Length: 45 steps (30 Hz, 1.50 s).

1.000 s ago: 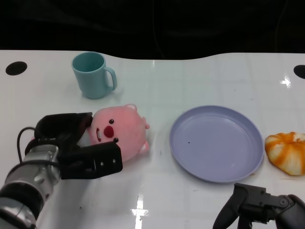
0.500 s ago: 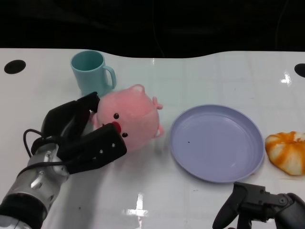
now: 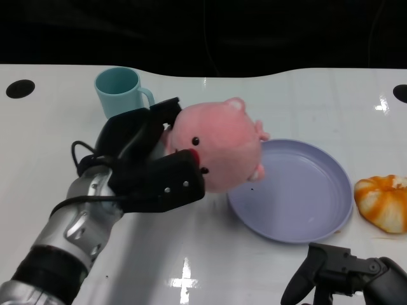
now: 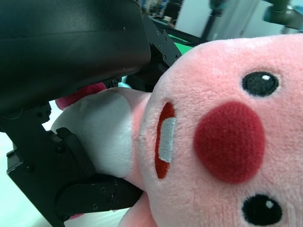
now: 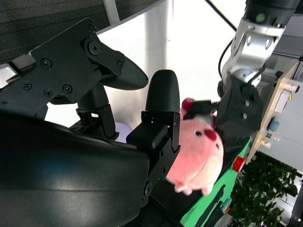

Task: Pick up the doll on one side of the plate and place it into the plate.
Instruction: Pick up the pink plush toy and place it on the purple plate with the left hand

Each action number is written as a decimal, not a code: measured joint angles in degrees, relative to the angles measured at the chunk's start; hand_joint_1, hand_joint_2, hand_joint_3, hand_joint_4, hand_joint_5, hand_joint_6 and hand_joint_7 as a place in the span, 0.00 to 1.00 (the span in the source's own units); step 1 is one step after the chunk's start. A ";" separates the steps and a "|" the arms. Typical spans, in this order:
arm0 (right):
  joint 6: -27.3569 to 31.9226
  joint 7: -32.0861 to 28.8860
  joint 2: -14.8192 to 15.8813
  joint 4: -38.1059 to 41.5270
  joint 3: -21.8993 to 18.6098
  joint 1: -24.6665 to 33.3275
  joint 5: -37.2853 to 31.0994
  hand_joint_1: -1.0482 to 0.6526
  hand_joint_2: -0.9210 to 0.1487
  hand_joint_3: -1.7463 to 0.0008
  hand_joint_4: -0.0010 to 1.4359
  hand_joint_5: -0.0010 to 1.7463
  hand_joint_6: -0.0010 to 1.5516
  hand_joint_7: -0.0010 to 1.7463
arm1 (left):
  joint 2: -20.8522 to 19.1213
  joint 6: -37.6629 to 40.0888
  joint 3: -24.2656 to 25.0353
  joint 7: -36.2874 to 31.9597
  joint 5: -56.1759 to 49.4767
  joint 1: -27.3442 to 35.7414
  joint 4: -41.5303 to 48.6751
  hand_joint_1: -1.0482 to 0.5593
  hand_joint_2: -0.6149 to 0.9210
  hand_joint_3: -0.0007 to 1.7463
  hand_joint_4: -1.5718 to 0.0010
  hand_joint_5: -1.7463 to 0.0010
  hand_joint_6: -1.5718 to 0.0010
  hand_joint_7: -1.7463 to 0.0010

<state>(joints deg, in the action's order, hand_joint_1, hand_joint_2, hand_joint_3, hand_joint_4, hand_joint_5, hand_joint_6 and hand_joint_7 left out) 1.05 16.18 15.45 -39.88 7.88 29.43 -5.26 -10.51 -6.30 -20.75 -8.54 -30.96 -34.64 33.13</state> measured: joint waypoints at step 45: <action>-0.01 -1.21 -0.58 0.56 2.73 0.07 -1.98 0.57 0.36 0.39 0.48 0.93 0.41 0.69 | 18.21 11.91 -8.64 17.04 -1.07 -19.53 17.57 0.16 1.00 0.19 0.99 0.75 0.87 1.00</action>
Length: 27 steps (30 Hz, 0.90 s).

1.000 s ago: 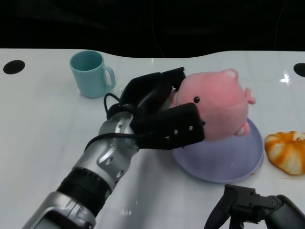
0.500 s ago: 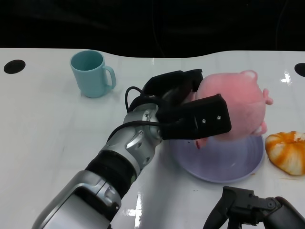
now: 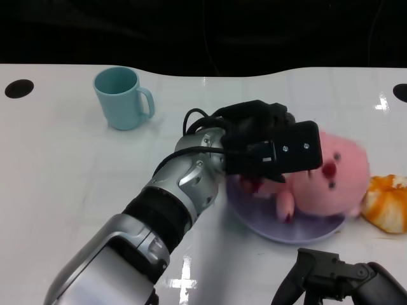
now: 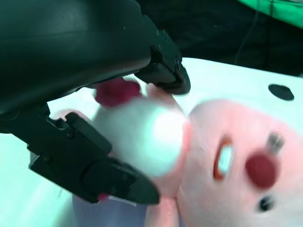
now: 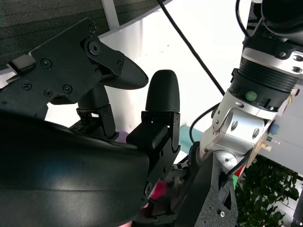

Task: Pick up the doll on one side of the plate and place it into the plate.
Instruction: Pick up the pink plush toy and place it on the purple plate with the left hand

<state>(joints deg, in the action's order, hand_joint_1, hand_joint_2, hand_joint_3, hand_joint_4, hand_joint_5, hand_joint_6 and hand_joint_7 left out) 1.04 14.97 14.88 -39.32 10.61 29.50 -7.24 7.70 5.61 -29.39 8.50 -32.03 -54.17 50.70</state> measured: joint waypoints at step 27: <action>-0.20 0.06 0.17 0.43 -1.32 -0.33 0.14 0.56 0.35 0.40 0.48 0.92 0.42 0.69 | -12.32 2.52 -4.37 10.51 -3.64 6.54 -25.11 0.01 1.00 0.30 1.00 1.00 1.00 1.00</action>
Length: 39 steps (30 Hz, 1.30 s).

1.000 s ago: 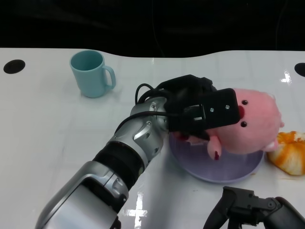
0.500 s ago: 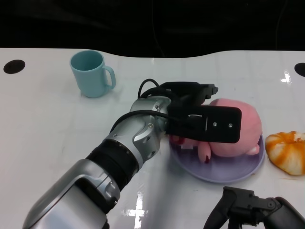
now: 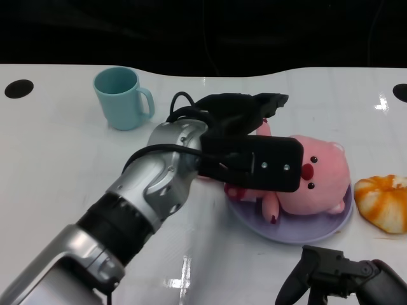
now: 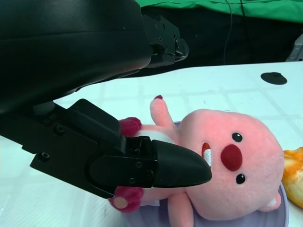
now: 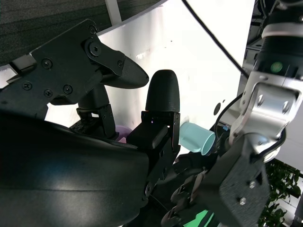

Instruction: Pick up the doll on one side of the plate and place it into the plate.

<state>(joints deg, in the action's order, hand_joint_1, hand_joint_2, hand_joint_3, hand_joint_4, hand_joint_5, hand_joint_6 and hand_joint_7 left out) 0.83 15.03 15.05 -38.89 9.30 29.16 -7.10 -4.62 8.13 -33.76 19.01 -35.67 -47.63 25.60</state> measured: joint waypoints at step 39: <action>-1.38 1.36 0.68 1.82 -1.66 -0.45 1.08 0.58 0.35 0.40 0.48 0.92 0.41 0.69 | -3.67 -9.80 26.23 -4.08 31.64 45.34 -37.90 0.64 0.69 0.74 0.47 0.23 0.47 0.41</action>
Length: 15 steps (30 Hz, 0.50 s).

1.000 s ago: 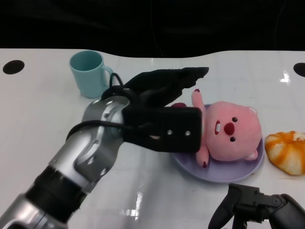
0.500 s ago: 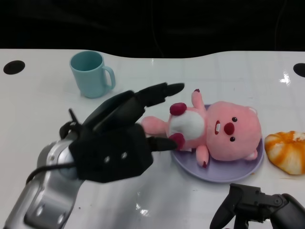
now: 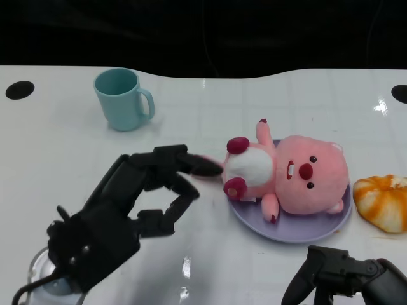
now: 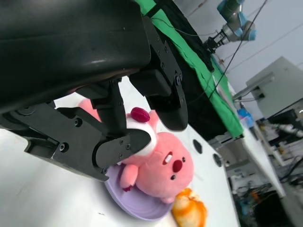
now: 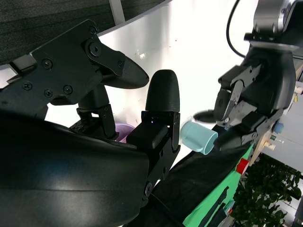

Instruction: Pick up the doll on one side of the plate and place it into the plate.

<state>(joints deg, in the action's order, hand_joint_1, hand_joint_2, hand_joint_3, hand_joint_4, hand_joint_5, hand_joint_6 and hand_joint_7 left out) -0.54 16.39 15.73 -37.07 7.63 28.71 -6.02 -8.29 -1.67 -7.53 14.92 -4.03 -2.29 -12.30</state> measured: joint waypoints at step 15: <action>-0.23 0.21 -0.07 0.02 -0.01 -0.10 -0.05 0.57 0.35 0.40 0.47 0.92 0.41 0.69 | 2.42 35.99 5.03 -0.47 20.14 10.69 -21.24 0.58 0.66 0.82 0.42 0.00 0.55 0.03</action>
<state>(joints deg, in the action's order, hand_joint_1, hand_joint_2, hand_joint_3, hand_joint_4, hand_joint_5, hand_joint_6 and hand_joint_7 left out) -0.77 16.59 15.66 -37.04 7.62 28.61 -6.07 -5.86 34.32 -2.50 14.45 16.11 8.41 -33.54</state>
